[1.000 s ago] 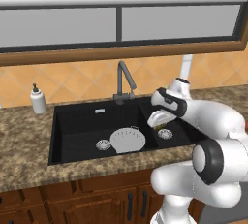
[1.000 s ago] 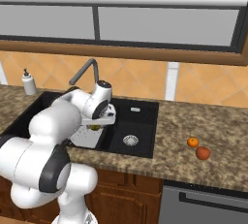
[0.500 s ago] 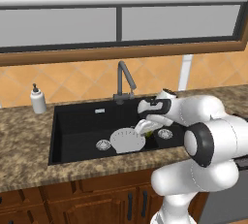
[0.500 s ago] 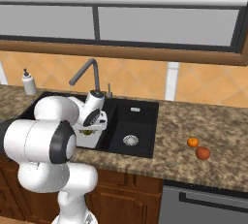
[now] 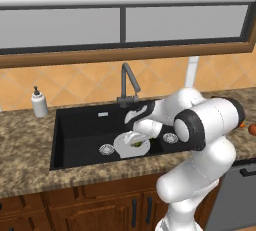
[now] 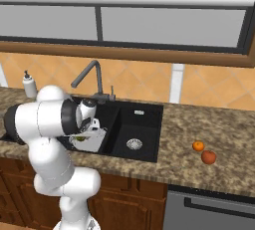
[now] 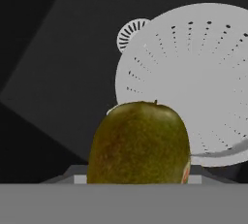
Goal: Put the colander in the sink, put the tangerine, orange, kiwi in the colander, and turn on the sink faucet and pour water over the colander.
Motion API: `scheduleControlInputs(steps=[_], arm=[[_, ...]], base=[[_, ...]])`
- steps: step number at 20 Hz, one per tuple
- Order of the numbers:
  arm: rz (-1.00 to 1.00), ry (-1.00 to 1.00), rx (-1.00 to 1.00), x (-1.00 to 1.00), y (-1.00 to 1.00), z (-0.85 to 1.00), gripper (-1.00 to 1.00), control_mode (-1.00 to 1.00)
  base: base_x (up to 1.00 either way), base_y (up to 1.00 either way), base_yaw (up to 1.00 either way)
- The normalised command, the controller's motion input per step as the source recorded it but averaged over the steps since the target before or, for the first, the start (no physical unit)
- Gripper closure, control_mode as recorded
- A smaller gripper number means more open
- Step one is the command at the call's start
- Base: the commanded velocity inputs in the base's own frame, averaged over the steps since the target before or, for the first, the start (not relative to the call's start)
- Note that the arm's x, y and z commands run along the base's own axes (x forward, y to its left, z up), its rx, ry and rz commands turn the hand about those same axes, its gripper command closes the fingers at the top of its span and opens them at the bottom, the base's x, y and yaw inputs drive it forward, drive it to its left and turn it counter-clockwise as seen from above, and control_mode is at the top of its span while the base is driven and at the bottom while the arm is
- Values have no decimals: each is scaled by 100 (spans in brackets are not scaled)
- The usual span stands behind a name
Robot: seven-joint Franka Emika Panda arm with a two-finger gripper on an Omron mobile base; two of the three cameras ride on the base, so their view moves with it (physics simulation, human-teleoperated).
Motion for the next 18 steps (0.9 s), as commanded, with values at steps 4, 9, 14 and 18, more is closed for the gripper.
scheduleControlInputs(steps=[4,9,14,18], arm=[[-4,0,0,31,22,-31,100,-100],[-6,0,0,27,18,-27,100,-100],[-6,0,0,40,18,-30,100,-100],[-7,0,0,25,1,-22,100,-100]], base=[[0,0,0],[0,0,0],[0,0,0],[0,0,0]])
